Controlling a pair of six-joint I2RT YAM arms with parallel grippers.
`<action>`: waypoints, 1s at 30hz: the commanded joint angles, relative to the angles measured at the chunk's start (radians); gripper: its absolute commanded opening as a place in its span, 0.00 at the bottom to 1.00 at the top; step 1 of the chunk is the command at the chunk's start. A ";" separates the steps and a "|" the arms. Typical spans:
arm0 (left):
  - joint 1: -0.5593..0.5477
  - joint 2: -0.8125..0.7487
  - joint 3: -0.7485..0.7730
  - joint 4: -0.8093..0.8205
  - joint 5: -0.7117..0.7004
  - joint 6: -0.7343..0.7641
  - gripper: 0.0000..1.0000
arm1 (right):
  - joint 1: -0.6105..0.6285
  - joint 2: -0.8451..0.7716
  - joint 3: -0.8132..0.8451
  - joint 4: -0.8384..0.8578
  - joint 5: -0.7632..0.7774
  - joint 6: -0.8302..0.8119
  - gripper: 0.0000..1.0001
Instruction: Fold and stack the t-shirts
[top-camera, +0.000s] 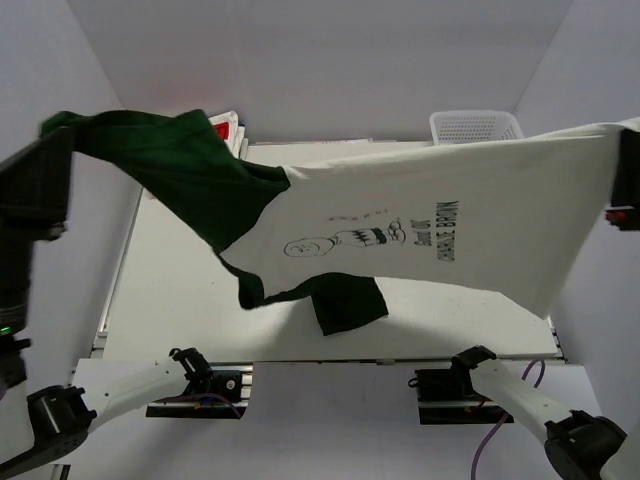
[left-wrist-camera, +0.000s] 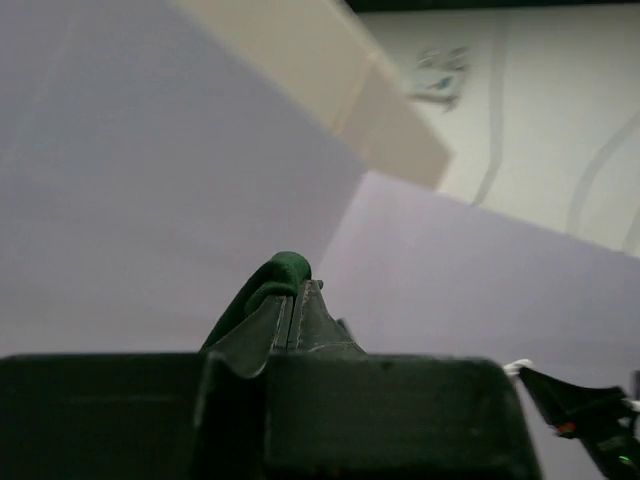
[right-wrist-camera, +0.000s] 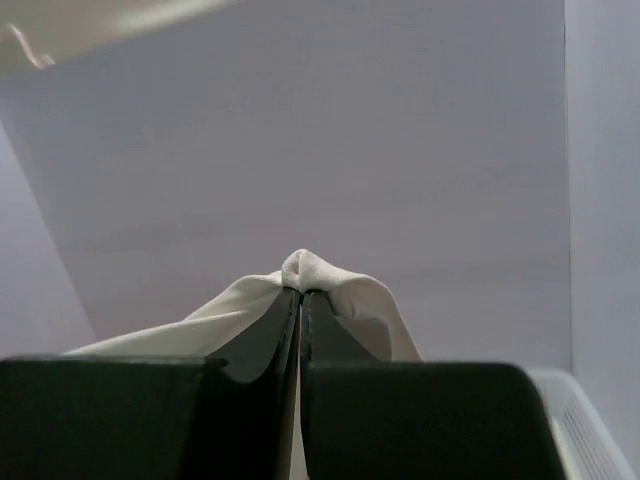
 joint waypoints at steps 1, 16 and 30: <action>0.004 0.034 0.161 -0.023 0.297 0.039 0.00 | -0.002 0.007 0.114 0.004 -0.076 -0.061 0.00; -0.017 0.383 0.427 0.056 0.024 0.339 0.00 | 0.004 0.103 -0.022 0.088 -0.029 -0.091 0.00; 0.328 0.820 -0.132 0.391 -0.369 0.412 0.00 | -0.086 0.479 -0.702 0.427 0.137 0.073 0.00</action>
